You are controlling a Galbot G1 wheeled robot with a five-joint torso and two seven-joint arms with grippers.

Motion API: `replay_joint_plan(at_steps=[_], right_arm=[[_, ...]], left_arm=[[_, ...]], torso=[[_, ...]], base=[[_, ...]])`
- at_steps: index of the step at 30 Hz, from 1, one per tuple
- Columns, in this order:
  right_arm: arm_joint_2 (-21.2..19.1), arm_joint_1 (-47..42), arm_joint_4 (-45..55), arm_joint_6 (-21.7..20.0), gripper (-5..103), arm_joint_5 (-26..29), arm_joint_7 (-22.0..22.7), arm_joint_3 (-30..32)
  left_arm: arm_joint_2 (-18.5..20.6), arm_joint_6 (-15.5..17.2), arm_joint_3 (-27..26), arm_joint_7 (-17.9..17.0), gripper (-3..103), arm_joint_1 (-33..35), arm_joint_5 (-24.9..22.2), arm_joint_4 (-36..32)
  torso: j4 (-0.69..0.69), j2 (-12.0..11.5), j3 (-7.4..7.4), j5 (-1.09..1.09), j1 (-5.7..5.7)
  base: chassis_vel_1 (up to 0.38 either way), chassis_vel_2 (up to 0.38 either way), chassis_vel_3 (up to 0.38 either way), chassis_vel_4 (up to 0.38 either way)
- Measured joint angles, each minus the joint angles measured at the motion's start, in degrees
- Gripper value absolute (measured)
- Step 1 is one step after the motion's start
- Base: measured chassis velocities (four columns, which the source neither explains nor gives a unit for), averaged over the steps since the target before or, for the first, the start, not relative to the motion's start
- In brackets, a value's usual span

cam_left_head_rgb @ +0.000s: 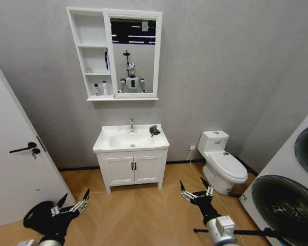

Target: Move facial cleanser and shampoo from washbasin to cabinet, then wipe washbasin with towel.

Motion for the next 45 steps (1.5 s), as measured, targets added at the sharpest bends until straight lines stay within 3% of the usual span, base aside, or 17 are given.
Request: replay_joint_plan(at_steps=[6, 30, 45], right_arm=[[-0.1, 0.6, -1.0, 2.6, 100, 0.1, -0.5, 0.0], [-0.1, -0.7, -0.3, 1.7, 100, -0.4, -0.4, -0.3], [-0.1, -1.3, -0.8, 2.8, 100, -1.8, -3.1, 0.2]], left_arm=[[0.0, 0.0, 0.0, 0.0, 100, 0.0, 0.0, 0.0], [0.0, 0.0, 0.0, 0.0, 100, 0.0, 0.0, 0.0], [0.0, 0.0, 0.0, 0.0, 100, 0.0, 0.0, 0.0]], torso=[[0.03, 0.0, 0.0, 0.03, -0.03], [0.02, 0.0, -0.02, 0.03, -0.07], [0.02, 0.0, -0.01, 0.03, -0.04]], base=[[-0.033, 0.038, 0.032, -0.037], [0.033, -0.028, -0.028, 0.025], [0.04, -0.053, -0.043, 0.045]])
